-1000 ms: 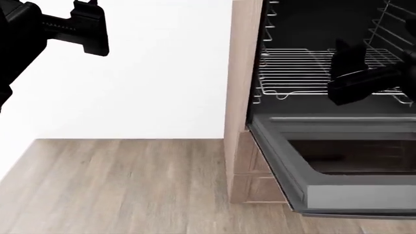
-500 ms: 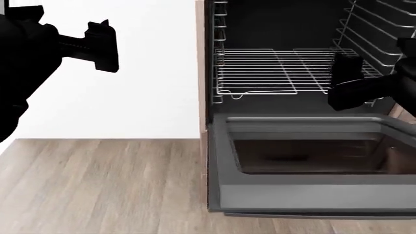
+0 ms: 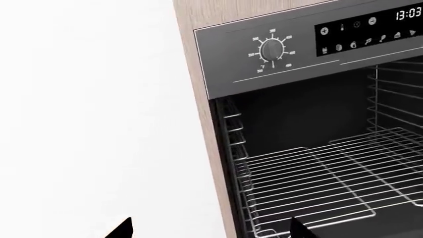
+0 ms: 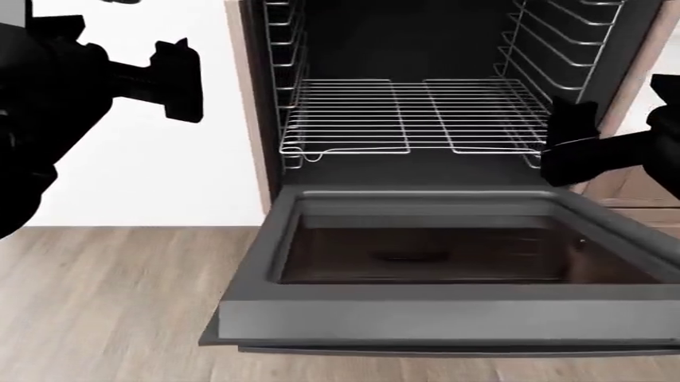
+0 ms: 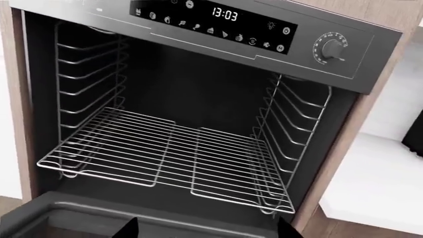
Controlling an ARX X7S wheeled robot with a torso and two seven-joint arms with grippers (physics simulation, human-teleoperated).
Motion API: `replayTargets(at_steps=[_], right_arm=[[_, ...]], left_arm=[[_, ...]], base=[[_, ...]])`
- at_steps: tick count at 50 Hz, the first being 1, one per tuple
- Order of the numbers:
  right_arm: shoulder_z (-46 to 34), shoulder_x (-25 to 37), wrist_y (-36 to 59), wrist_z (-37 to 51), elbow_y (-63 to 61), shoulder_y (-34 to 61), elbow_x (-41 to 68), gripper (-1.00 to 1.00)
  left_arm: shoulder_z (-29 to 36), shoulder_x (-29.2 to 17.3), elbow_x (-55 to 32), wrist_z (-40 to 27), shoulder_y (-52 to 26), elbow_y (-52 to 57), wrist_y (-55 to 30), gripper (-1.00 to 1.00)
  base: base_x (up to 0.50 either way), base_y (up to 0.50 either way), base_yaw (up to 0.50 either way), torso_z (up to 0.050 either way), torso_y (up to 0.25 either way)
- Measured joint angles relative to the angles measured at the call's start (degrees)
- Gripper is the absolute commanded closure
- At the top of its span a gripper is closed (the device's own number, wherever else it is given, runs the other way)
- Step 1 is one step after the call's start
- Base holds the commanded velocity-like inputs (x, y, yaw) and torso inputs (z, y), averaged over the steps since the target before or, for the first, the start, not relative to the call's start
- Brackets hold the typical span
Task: Fully slide the oven rack out.
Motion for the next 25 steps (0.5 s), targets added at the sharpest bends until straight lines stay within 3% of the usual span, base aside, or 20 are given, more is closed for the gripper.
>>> replayTargets(at_steps=[25], right_arm=[[-0.26, -0.49, -1.66, -2.11, -0.66, -2.45, -2.86, -1.0]], left_arm=[[1.71, -1.21, 0.22, 0.33, 0.72, -0.06, 2.78, -1.0]], base=[[0.0, -0.5, 0.0, 0.0, 0.0]])
